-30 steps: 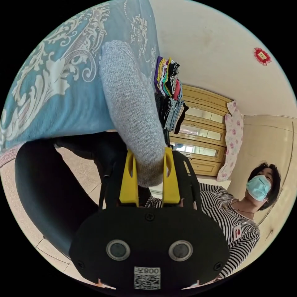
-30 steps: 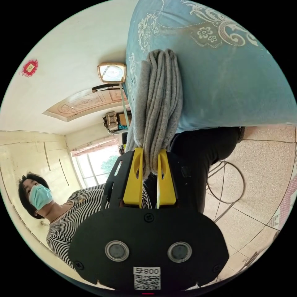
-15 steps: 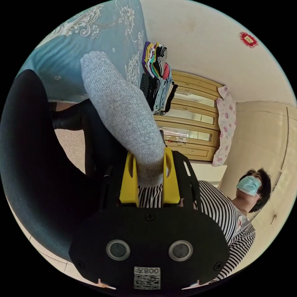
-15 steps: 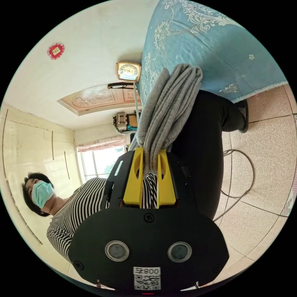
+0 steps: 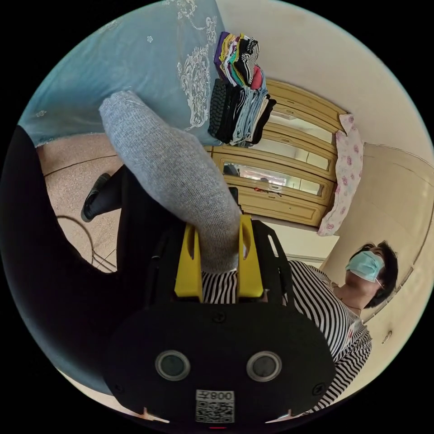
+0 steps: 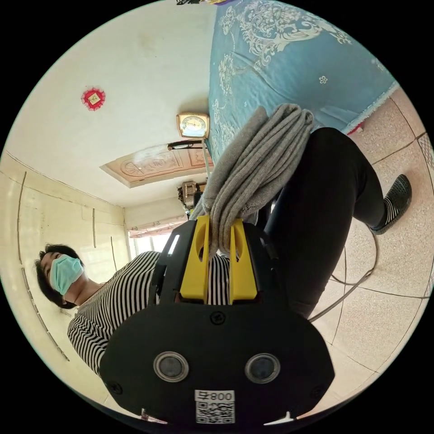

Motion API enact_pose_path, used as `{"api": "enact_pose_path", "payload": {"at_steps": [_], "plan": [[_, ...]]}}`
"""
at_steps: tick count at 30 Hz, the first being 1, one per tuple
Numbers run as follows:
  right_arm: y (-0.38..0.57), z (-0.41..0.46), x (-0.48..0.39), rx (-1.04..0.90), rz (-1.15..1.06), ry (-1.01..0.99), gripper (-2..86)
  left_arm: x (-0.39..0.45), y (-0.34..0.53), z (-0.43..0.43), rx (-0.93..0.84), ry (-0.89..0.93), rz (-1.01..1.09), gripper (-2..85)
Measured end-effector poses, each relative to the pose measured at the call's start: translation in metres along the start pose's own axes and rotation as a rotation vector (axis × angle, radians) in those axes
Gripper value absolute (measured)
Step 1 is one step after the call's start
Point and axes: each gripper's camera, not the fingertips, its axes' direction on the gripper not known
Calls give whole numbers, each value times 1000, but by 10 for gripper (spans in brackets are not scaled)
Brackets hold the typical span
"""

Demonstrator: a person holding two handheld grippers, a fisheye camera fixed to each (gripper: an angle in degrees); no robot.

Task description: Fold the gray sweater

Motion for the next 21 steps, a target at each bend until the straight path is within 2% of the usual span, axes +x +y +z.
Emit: {"api": "enact_pose_path", "payload": {"at_steps": [10, 16, 21], "plan": [[-30, -72, -49, 78, 182, -56, 71, -2, -171, 94, -262, -60, -104, 134], [7, -129, -130, 199, 248, -122, 72, 46, -244, 175, -419, -94, -152, 134], [76, -207, -236, 357, 217, -159, 71, 111, -299, 276, -591, -114, -93, 134]]}}
